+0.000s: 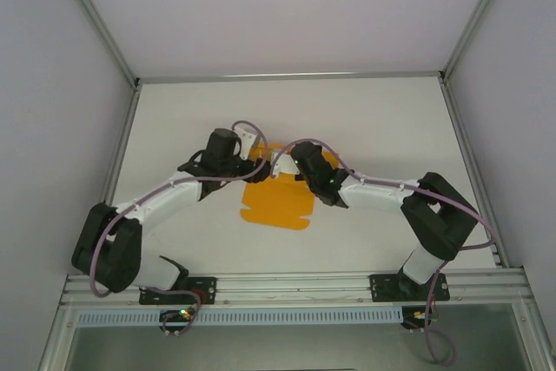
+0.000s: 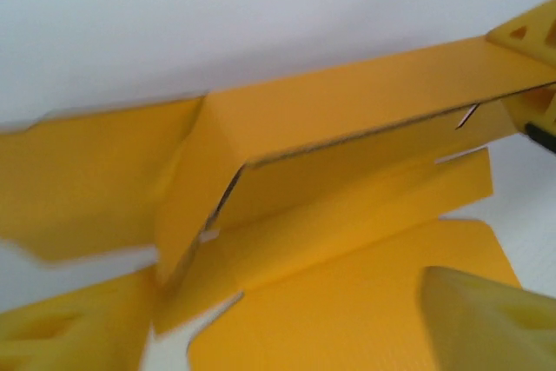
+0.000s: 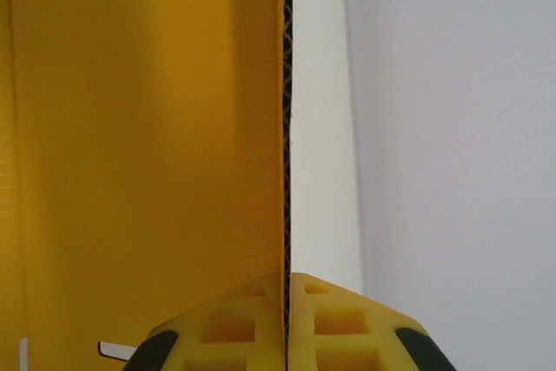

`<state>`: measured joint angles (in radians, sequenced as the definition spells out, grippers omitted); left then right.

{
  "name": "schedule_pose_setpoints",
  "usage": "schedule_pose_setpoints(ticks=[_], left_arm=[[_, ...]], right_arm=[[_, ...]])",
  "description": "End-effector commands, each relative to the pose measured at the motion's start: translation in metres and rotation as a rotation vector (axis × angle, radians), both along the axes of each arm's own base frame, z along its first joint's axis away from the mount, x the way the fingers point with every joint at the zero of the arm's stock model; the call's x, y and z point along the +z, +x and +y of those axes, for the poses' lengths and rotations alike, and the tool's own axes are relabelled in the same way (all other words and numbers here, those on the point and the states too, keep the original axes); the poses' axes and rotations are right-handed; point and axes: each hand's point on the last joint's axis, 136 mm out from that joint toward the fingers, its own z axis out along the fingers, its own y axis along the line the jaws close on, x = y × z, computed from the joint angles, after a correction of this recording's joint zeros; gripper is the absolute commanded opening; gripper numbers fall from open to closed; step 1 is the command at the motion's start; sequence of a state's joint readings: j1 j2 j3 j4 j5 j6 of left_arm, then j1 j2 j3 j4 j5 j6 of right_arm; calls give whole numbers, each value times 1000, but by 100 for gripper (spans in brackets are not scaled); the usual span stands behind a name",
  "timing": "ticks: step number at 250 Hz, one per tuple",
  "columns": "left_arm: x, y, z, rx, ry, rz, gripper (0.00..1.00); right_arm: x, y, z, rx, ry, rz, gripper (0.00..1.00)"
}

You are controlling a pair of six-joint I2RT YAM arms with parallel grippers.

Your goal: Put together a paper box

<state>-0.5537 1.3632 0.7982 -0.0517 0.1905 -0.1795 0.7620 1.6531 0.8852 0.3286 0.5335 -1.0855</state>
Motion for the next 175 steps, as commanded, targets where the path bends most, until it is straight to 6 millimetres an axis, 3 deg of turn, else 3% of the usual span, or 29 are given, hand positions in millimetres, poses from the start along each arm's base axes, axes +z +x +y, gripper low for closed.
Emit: schedule_pose_setpoints(ticks=[1,33,41,68,112,144,175], left_arm=[[14,-5,16,74,-91,20,100],[22,1,56,237,-111,54,100],[23,6,74,304,-109,63,100],[29,20,107,428,-115,69,100],[20,52,143,552,-175,118,100],[2,72,149,572,-200,208,97],[-8,59,114,431,-345,337,80]], right_arm=[[11,12,0,-12,-87,-144,0],[-14,12,4,-1,-153,-170,0],[-22,11,6,6,-160,-163,0],[-44,8,9,23,-144,-109,0],[-44,14,12,37,-163,-184,0],[-31,15,13,36,-142,-214,0],[-14,18,10,24,-91,-218,0]])
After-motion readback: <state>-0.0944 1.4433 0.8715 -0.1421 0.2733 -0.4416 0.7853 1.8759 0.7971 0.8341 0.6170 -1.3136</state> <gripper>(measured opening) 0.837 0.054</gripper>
